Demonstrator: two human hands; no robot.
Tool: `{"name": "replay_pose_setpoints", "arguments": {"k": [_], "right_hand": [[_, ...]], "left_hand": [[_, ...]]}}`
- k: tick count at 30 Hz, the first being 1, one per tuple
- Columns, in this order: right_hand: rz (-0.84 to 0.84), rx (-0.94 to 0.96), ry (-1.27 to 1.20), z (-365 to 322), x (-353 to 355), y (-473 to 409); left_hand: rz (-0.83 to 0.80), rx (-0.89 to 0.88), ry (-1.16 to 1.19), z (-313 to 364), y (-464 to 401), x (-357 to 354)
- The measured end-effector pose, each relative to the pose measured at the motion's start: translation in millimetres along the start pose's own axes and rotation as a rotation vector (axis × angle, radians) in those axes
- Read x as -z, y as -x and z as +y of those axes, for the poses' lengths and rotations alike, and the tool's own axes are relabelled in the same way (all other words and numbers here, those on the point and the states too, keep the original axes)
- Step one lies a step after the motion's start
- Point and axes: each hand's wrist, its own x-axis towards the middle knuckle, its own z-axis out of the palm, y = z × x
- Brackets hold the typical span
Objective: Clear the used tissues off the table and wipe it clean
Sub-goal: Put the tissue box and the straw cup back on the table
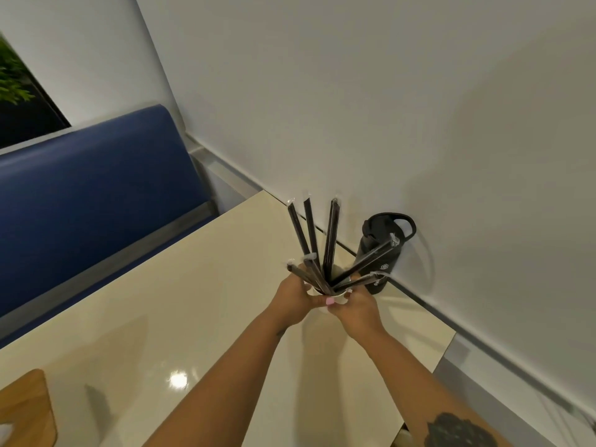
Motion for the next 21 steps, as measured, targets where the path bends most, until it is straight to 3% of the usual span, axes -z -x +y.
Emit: {"name": "replay_pose_setpoints", "arguments": {"k": [10, 21], "right_hand": [[-0.065, 0.083, 0.053, -17.0, -13.4, 33.6], [-0.230, 0.187, 0.098, -53.0, -93.4, 141.2]], "left_hand": [[0.110, -0.130, 0.053, 3.1, 47.5, 15.3], [0.290, -0.111, 0.082, -35.7, 189.0, 72.3]]}}
